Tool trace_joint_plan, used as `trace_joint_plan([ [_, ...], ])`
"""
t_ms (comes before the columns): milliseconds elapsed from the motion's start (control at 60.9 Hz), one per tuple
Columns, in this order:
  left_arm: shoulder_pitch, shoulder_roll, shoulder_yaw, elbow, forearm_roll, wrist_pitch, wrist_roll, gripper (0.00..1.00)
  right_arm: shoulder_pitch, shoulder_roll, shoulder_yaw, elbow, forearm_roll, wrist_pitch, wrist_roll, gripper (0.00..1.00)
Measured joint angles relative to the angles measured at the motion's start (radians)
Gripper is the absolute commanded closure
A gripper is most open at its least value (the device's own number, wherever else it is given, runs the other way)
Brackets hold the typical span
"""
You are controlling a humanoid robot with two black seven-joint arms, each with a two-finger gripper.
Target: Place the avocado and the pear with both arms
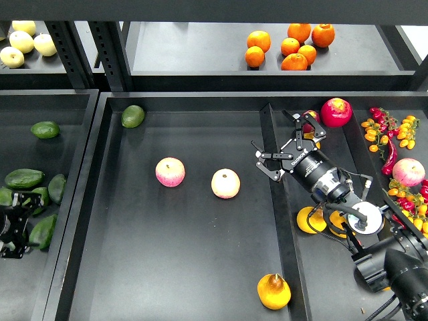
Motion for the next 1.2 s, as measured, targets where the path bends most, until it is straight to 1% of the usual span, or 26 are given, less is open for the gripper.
trace_joint_plan([
  [263,-0.006,-0.048,-0.171,-0.037,-0.042,0.0,0.0,0.01,0.0,0.0,-0.004,-0.003,0.0,0.0,-0.002,0.01],
  [361,-0.008,-0.079,-0.276,-0.051,-0.066,0.0,0.0,0.01,0.0,0.0,-0.005,-0.003,0.0,0.0,-0.003,0.01],
  [378,-0.009,-0.098,-0.331,-0.054,-0.072,0.0,0.0,0.01,0.0,0.0,-0.006,-0.003,0.0,0.0,-0.003,0.01],
  [443,-0.01,-0.118,-0.377,-0.056,-0.075,0.0,0.0,0.01,0.0,0.0,-0.006,-0.003,0.0,0.0,-0.003,0.01],
  [673,-0.014,-0.236,-0.609,-0.086,-0.09,0.0,0.0,0.01,0.0,0.0,-0.006,0.0,0.0,0.0,-0.003,0.01],
  [887,-0.013,-0.331,-0.738,-0.161,-0.137,0.0,0.0,0.01,0.003,0.0,-0.008,0.0,0.0,0.0,-0.003,0.01],
  [1051,-0.007,-0.401,-0.829,-0.189,-0.145,0.0,0.0,0.01,0.004,0.0,-0.007,0.0,0.0,0.0,-0.002,0.01],
  [1182,0.023,-0.457,-0.89,-0.251,-0.157,0.0,0.0,0.01,0.003,0.0,-0.005,0.0,0.0,0.0,-0.001,0.01],
  [1198,0.039,-0.48,-0.904,-0.28,-0.169,0.0,0.0,0.01,0.003,0.0,-0.004,0.0,0.0,0.0,-0.001,0.01],
])
